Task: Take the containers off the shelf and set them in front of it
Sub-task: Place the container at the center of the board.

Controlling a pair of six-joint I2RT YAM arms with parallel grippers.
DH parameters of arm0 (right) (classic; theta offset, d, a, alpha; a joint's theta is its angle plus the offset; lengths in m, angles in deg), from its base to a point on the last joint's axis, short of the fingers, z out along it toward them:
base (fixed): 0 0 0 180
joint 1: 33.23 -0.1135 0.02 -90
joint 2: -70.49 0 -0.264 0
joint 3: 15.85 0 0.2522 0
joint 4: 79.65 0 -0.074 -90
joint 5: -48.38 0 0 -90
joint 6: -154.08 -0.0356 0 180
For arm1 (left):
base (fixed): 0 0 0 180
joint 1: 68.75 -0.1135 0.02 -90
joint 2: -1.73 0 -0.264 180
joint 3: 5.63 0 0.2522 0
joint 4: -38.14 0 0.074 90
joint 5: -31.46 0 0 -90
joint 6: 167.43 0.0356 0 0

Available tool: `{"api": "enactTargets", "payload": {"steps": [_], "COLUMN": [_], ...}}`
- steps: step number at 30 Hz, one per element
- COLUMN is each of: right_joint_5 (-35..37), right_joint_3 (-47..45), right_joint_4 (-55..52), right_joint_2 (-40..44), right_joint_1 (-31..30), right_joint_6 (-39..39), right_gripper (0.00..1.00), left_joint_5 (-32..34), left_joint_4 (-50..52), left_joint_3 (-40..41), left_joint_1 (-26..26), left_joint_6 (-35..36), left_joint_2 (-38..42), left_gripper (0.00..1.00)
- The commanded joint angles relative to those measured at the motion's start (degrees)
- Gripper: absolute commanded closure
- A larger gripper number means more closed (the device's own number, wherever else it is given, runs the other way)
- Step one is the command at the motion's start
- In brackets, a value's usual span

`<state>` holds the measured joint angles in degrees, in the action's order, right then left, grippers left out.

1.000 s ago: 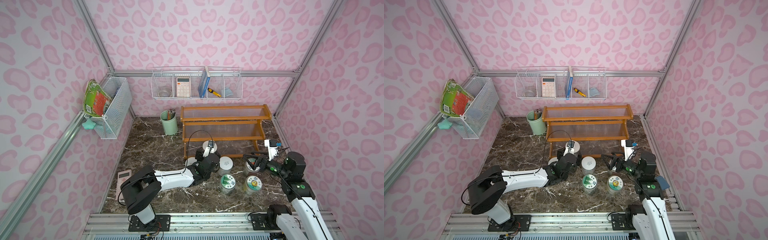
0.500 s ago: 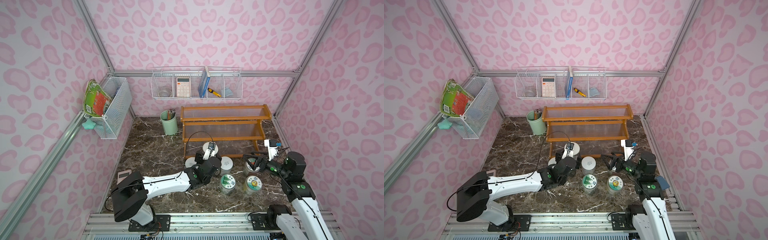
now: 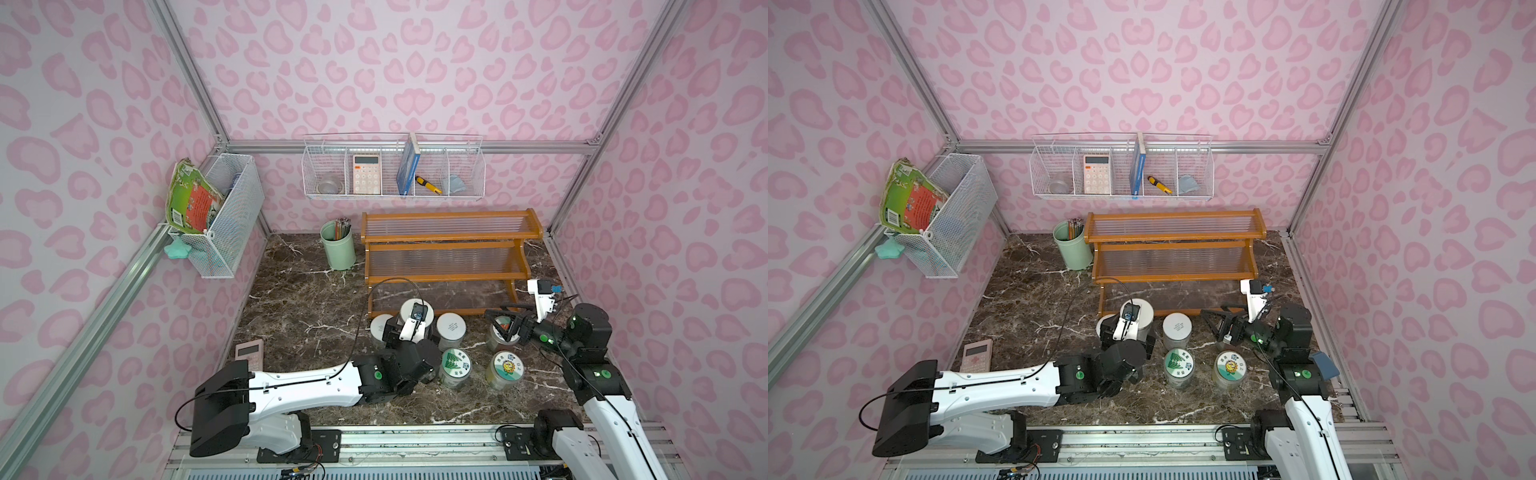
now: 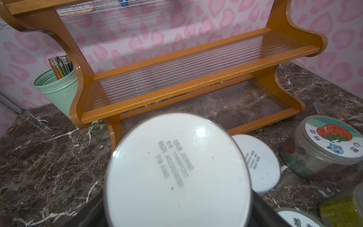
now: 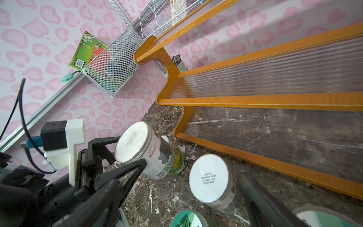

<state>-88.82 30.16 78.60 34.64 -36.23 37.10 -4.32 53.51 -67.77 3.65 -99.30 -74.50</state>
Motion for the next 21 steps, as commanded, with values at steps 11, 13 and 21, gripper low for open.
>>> {"api": "enactTargets", "payload": {"steps": [11,13,21], "right_joint_5": [-0.8,-0.8,-0.6], "right_joint_3": [0.6,0.6,0.6], "right_joint_4": [-1.3,-1.6,-2.1], "right_joint_2": [1.0,1.2,1.7], "right_joint_1": [-1.3,-1.4,-2.1], "right_joint_6": [0.0,0.1,0.2], "right_gripper": [0.01,0.01,0.01], "left_joint_5": [12.8,13.9,17.9], "left_joint_4": [20.6,24.3,42.7], "left_joint_3": [0.6,0.4,0.0], "left_joint_1": [11.1,12.7,18.2], "left_joint_6": [-19.0,-23.1,-45.0], "left_joint_2": [4.3,3.8,0.6], "left_gripper": [0.35,0.35,0.35]}}
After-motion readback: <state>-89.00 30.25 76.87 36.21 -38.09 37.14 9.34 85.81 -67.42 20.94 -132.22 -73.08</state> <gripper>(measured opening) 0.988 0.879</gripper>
